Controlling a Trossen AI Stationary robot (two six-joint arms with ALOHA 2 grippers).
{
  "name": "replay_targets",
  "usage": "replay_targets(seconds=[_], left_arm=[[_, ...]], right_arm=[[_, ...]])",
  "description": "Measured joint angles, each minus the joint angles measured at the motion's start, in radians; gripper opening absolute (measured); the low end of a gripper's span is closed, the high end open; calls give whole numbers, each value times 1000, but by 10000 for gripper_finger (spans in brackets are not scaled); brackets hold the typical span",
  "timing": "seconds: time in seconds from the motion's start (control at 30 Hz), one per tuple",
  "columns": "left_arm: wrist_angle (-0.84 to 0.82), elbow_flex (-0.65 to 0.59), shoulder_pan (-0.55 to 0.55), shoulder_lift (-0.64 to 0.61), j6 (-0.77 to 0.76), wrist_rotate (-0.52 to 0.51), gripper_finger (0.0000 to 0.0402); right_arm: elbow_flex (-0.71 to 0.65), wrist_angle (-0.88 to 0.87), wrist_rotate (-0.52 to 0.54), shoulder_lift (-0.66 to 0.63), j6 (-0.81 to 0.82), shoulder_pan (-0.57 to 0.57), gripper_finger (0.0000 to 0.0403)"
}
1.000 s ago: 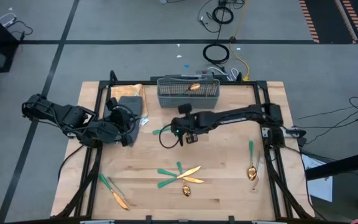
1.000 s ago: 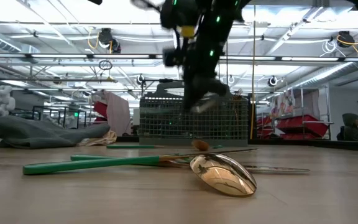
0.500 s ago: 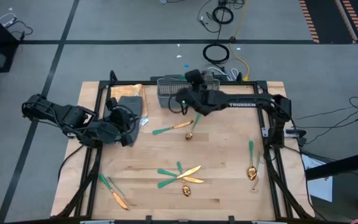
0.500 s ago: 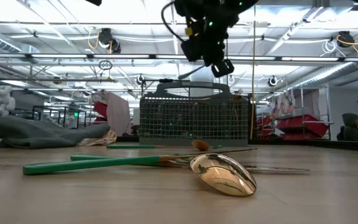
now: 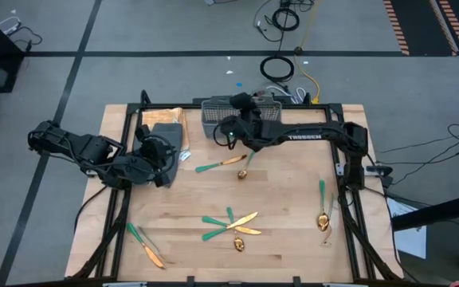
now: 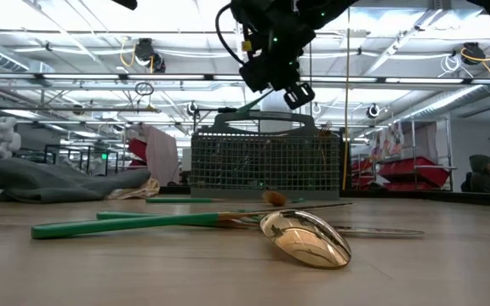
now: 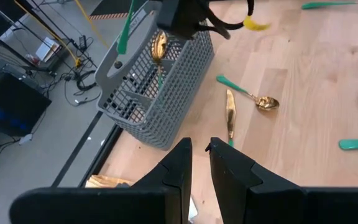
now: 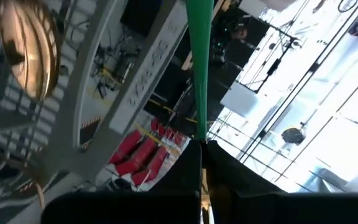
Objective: Sort silverware
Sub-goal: Put the green fork into the gray silverware basket
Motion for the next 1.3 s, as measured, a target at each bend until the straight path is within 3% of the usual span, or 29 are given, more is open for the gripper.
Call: replay_targets(seconds=[0.13, 0.3, 0.43, 0.8, 1.1, 1.3], left_arm=[[-4, 0, 0, 0, 0, 0, 63], [-11, 0, 0, 0, 0, 0, 63], [-10, 0, 0, 0, 0, 0, 63], [-14, 0, 0, 0, -26, -14, 63], [-16, 0, 0, 0, -26, -14, 63], [-15, 0, 0, 0, -26, -21, 63]], right_arm=[[0, -282, 63, -35, 155, -4, 0], [0, -716, 165, -96, 506, -39, 0], [1, -920, 185, -130, 707, -53, 0], [1, -977, 79, -95, 799, -53, 0], [-2, -1148, 59, -84, 899, -58, 0], [-44, -1155, 62, -84, 859, -63, 0]])
